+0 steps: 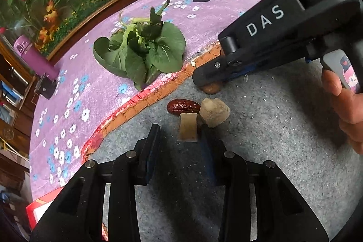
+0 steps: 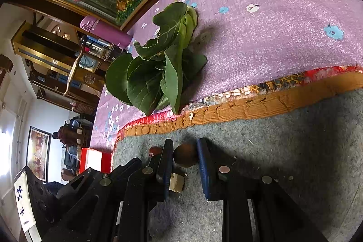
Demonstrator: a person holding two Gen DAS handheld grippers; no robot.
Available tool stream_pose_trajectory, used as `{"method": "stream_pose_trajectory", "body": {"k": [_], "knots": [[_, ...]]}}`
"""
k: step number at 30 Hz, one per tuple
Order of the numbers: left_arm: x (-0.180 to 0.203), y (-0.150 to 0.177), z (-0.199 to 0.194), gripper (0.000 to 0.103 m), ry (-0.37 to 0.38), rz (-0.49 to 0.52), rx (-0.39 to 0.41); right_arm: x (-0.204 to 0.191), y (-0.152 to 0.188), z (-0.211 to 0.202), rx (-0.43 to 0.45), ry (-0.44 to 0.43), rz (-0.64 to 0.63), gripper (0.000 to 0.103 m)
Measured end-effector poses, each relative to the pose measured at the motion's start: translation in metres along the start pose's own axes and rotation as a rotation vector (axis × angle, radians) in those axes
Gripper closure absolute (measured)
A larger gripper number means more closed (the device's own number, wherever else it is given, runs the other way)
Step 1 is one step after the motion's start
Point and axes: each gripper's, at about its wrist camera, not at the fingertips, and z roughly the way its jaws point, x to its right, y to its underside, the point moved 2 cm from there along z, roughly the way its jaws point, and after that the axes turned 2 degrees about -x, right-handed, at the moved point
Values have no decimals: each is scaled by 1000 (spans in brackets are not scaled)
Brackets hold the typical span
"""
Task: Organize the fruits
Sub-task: 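Grasp the brown fruit with the right gripper while the left gripper grasps a pale cube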
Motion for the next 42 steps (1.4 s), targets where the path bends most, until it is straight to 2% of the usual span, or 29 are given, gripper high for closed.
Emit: {"method": "stream_pose_trajectory", "body": {"k": [4,6,9,12,17,20,26,31,37,42], "knots": [[-1,-1,1,71,10,-11,3,-3,1,1,-2,3,-4,82],[-1,-1,1,80,41,-8,2,-2,0,2,-2,3,-5,82],[2,-2,1,88,53,0,3,-3,1,2,-2,6,-9,82],[4,-1,0,88,57,-6,6,-6,1,2,-4,16,-24,82],[3,6,-8,88,81,-81,29,-11,3,2,-3,24,-39,82],[4,12,-18,88,63,-128,58,-13,4,1,1,18,-42,82],[-9,28,-56,88,-49,-270,141,-28,8,-10,61,0,-110,82],[-37,55,-104,88,-170,-403,196,-45,15,-20,136,-28,-178,82],[-77,103,-145,88,-291,-567,198,-56,23,-24,189,-30,-234,82],[-100,146,-168,88,-376,-649,191,-65,32,-22,181,-48,-246,82]]}}
